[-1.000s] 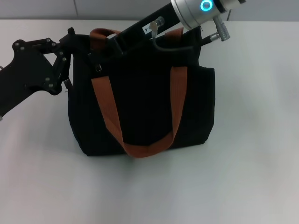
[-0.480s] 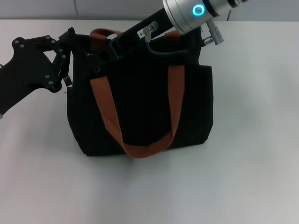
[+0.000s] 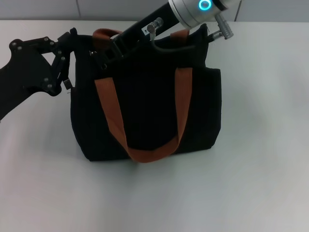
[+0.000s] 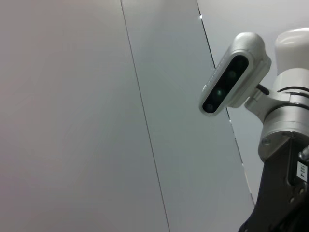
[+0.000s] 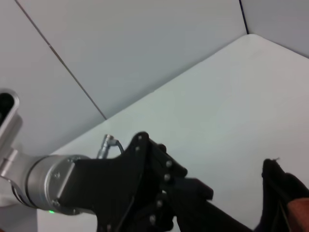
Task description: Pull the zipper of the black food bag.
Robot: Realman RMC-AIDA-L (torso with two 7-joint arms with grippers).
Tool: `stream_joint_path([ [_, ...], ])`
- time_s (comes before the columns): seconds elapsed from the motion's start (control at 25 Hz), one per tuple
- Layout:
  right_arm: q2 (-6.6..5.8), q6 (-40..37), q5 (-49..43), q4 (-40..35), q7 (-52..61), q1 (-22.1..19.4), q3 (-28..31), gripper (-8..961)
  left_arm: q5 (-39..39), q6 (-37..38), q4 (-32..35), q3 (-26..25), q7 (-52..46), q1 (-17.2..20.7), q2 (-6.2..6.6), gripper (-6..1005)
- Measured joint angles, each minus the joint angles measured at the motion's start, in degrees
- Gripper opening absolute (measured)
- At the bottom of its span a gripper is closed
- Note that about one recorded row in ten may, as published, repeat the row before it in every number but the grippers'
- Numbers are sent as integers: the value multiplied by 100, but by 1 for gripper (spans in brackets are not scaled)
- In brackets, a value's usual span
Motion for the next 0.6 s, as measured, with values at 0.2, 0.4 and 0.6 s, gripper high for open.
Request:
stream_joint_path([
  [0.2,1,-87,-116,-61,79,0,-16,0,-10,1,0,0,1,11,-1,22],
  [0.4,-2,-139,-380,-314,282,-30,-18,0,-14,2,-7,0,0,16,-1,22],
  [0.6,-5,-195,-523,-423,413,-59,-11,-1,-20,5,-9,0,0,18,-1,22],
])
